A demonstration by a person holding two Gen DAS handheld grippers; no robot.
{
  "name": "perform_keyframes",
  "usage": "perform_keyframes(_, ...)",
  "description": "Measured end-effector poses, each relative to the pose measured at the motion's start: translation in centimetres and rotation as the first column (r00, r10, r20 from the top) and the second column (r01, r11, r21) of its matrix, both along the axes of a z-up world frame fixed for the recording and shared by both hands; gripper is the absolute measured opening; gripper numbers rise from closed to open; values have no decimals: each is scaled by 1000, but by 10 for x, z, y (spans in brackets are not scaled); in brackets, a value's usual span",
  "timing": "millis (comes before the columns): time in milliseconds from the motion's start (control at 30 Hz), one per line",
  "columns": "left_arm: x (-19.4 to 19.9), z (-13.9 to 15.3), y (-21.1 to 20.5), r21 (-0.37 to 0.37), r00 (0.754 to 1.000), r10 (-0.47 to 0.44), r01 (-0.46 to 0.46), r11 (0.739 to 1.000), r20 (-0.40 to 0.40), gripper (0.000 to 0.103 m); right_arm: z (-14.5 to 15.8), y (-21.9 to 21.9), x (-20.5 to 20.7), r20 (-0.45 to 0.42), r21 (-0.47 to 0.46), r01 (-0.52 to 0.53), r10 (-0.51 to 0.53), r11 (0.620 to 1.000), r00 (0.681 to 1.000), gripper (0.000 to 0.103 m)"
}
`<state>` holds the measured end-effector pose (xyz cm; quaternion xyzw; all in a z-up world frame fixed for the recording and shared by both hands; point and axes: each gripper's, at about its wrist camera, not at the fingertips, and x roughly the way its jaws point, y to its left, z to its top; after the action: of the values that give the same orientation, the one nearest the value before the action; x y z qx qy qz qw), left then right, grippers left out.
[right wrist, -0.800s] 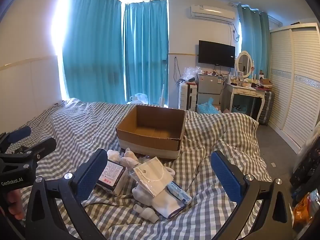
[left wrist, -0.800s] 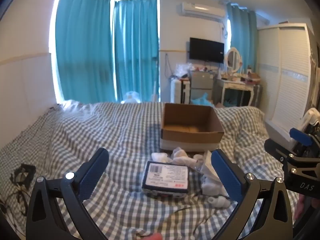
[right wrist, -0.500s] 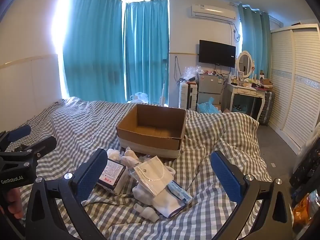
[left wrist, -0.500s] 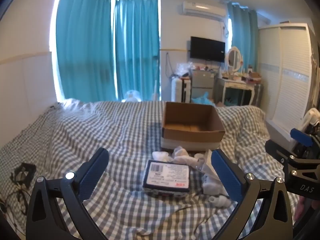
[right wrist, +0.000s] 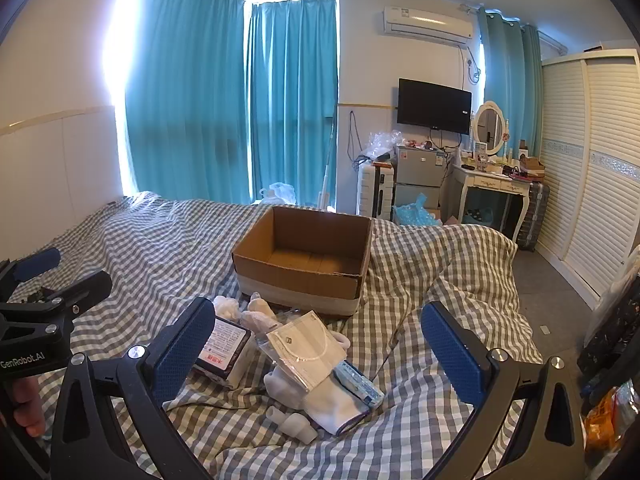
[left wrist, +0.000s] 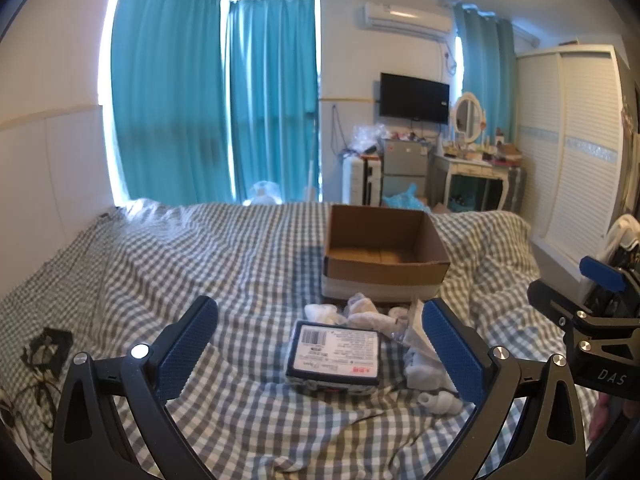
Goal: Organize soft objects
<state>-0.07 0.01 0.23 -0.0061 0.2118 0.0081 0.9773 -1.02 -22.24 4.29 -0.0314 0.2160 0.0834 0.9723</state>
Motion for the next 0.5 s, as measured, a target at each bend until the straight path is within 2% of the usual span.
perform_keyframes(500, 3, -1, 6, 2, 1000, 4, -4, 1000, 0, 103, -2, 0, 1, -5, -7, 2, -2, 1000, 1000, 103)
